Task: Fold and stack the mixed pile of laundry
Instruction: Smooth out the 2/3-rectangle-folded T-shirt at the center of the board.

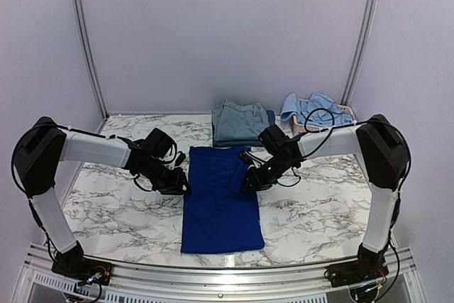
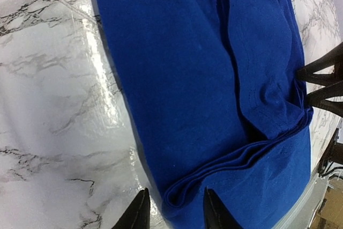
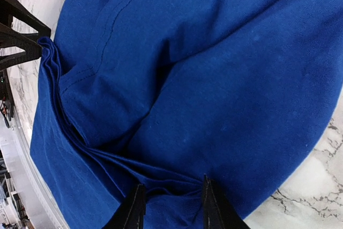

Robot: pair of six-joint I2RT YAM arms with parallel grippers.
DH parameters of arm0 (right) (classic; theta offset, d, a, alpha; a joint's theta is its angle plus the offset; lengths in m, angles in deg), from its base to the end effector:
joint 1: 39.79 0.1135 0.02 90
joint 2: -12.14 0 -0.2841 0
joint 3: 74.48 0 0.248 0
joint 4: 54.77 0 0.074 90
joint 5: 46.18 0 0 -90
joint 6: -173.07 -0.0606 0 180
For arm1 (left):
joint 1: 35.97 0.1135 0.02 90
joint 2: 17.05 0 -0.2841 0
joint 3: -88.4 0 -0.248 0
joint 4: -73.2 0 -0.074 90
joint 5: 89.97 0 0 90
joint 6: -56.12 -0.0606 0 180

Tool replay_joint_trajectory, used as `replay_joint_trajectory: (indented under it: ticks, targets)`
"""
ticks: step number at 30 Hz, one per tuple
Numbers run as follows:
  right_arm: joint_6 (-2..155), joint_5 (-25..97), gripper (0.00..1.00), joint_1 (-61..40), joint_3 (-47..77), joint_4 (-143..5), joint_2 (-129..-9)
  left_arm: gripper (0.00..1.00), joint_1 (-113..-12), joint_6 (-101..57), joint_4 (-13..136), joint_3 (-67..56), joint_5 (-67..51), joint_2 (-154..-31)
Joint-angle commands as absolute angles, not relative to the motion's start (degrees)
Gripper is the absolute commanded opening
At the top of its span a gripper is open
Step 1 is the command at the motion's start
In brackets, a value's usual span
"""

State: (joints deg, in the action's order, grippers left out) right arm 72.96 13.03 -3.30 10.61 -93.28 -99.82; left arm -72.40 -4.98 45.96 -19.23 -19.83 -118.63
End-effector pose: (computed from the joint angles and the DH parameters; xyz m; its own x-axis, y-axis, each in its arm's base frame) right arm 0.3031 0.2628 0.1503 -0.8393 -0.4333 -0.3284 -0.5434 0.6500 0.5313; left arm 0.2822 -0.2338 0.1616 -0.9300 0.1214 -0.3470 0.2972 0.8041 -0.5150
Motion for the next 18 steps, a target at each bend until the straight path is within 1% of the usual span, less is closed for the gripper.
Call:
replay_joint_trajectory:
  ticks: [1, 4, 5, 6, 8, 9, 18]
  targets:
    - [73.8, 12.2, 0.32, -2.7, 10.3, -94.0, -100.1, 0.32, -72.1, -6.7, 46.8, -17.7, -22.3, -120.2]
    - [73.6, 12.2, 0.26, -2.7, 10.7, -94.3, -99.7, 0.23, -72.1, -6.9, 46.8, -17.7, -23.2, -120.6]
    - [73.6, 12.2, 0.21, -2.8, 10.9, -94.4, -99.5, 0.19, -72.1, -6.9, 46.8, -17.7, -23.3, -120.6]
    - [73.6, 12.2, 0.16, -2.9, 11.0, -94.4, -99.2, 0.14, -72.1, -7.1, 46.9, -17.7, -23.4, -120.3]
    - [73.5, 12.2, 0.06, -3.1, 10.9, -94.7, -98.2, 0.00, -72.1, -7.1, 46.9, -17.7, -23.6, -119.7]
    - [73.4, 12.2, 0.00, -3.3, 10.6, -94.7, -97.6, 0.00, -72.1, -7.2, 47.0, -17.6, -23.7, -119.3]
    - [72.3, 13.3, 0.00, -6.3, 6.9, -94.5, -90.2, 0.00, -72.2, -8.1, 47.2, -16.1, -24.4, -116.0]
